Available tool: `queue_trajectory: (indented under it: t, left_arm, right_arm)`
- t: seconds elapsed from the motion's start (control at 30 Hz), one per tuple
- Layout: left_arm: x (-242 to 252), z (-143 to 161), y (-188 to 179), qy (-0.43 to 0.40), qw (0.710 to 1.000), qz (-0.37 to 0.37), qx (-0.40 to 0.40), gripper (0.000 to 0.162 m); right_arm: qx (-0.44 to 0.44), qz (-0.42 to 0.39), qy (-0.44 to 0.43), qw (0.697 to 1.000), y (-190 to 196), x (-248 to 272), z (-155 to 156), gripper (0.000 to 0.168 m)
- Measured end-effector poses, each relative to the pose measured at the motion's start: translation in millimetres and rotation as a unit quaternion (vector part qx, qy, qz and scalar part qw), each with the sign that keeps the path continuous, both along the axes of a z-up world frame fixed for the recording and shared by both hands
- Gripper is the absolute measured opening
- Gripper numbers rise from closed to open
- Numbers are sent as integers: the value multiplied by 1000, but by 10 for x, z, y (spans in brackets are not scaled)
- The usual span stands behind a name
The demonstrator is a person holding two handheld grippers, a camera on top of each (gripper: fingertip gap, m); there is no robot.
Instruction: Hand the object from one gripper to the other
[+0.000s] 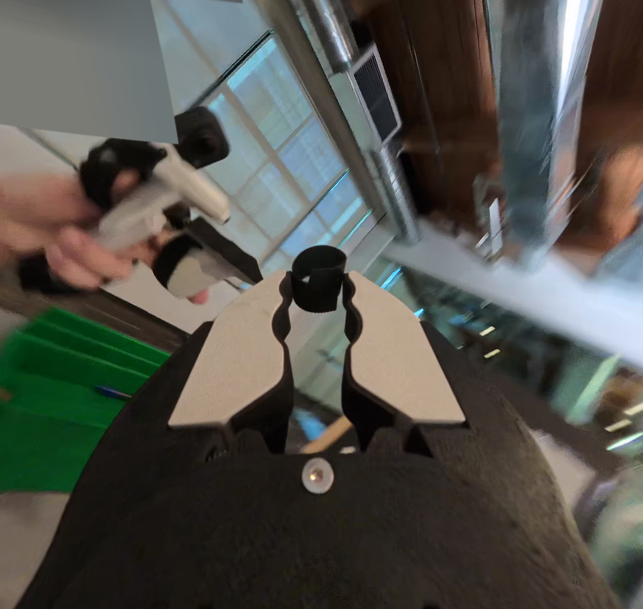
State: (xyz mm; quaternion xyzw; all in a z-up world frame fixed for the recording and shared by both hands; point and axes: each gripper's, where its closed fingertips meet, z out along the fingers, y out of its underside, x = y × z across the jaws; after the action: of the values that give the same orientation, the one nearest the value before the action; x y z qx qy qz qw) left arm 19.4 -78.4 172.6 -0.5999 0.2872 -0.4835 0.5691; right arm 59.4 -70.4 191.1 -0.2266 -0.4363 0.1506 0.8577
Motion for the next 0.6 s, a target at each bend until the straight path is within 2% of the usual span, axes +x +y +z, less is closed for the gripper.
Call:
queue_trajectory:
  t: [0.07,0.1,0.2,0.33,0.43,0.53,0.6]
  left_arm:
    - [23,-44,14,6,1000,-4,-18,61]
    - [42,-70,36,15,1000,4,-13,61]
    - [120,-77,51,24,1000,16,3,59]
    - [162,-67,77,32,999,36,25,54]
    - [219,-116,40,52,998,22,35,53]
    - [249,-156,-4,61,997,-6,44,47]
    - [271,-141,-106,46,996,-57,43,26]
  right_arm:
    - [100,-67,-32,992,-79,-20,-62,27]
    - [113,-78,-51,989,-96,-55,-100,27]
    - [121,-69,-78,987,-166,-146,-163,28]
    - [145,-105,-97,979,-132,-203,-205,28]
    - [156,-118,-113,974,-107,-253,-259,28]
    - [154,-82,-108,979,-198,-293,-262,28]
    - [153,-62,-99,981,-265,-306,-243,29]
